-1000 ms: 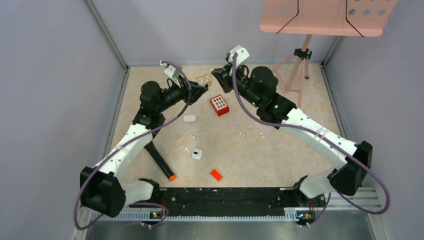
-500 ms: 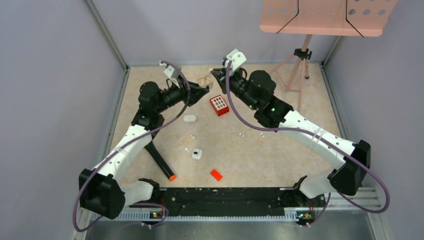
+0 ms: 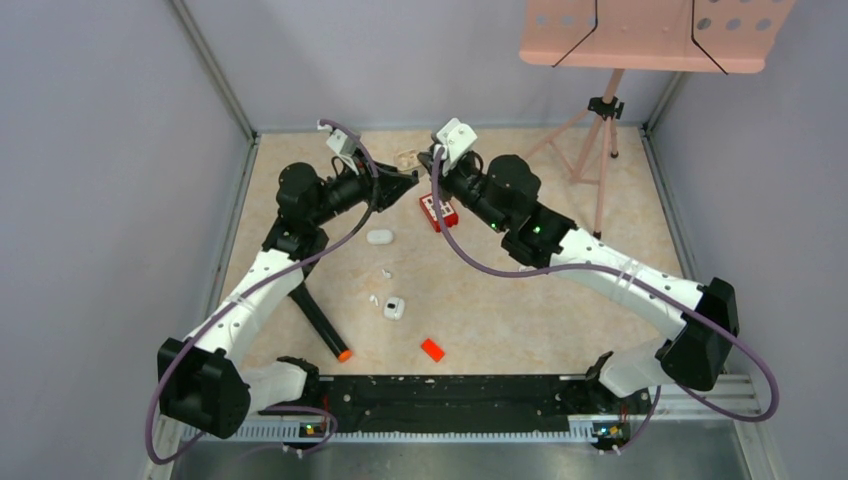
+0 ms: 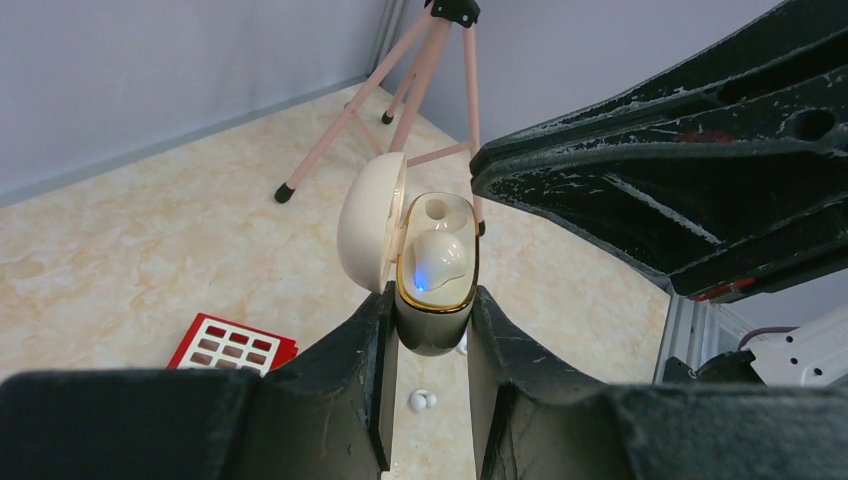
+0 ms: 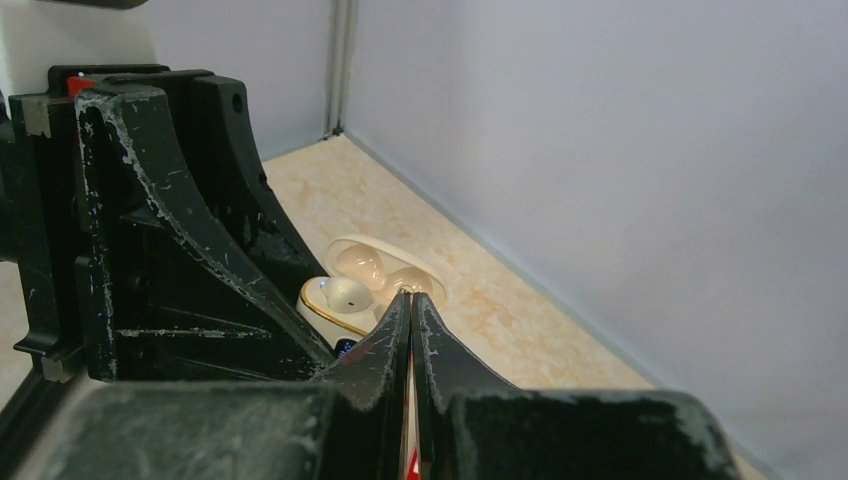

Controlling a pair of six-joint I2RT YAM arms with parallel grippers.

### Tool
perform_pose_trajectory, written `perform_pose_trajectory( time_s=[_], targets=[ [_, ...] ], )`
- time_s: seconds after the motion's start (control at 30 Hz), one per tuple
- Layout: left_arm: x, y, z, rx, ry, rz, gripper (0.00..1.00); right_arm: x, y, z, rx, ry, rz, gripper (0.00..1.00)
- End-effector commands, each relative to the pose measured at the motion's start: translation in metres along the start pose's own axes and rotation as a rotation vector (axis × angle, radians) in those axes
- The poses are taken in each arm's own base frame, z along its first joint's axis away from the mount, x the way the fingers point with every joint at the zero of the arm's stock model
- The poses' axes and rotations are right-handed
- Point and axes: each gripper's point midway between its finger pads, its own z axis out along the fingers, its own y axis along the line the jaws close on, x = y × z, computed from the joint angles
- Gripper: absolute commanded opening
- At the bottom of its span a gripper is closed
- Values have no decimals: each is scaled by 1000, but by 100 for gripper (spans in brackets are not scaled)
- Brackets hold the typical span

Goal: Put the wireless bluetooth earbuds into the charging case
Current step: Place the earbud in the charging case.

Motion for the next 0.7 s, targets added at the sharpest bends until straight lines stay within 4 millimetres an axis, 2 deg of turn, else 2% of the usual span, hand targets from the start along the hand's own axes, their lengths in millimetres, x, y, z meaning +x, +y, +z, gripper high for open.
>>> perform_pose_trajectory(
  time_s=[0.0, 0.1, 0.2, 0.27, 0.3, 0.4, 0.53, 0.57, 0.67],
  targets=[
    [-40, -19, -3, 33, -101, 71, 0, -28, -5, -7, 25, -81, -8, 0],
    [-36, -16, -3, 23, -93, 75, 0, -34, -9, -8, 44, -86, 3, 0],
    [-21, -6, -4, -2, -60, 103, 0, -45, -24, -11, 107, -75, 27, 0],
    [-5, 5, -9, -32, -34, 133, 0, -43, -38, -17, 140, -48, 46, 0],
    [2, 12, -11, -60, -29, 140, 0, -35, -47, -20, 162, -16, 64, 0],
    [17, 31, -22, -142, -3, 138, 0, 23, -76, -37, 243, 186, 174, 0],
    [27, 43, -34, -205, 22, 159, 0, 99, -103, -63, 285, 400, 301, 0],
    [29, 45, -37, -218, 31, 160, 0, 115, -113, -69, 280, 438, 313, 5],
    [32, 47, -43, -233, 46, 167, 0, 152, -124, -80, 232, 556, 298, 15]
  ],
)
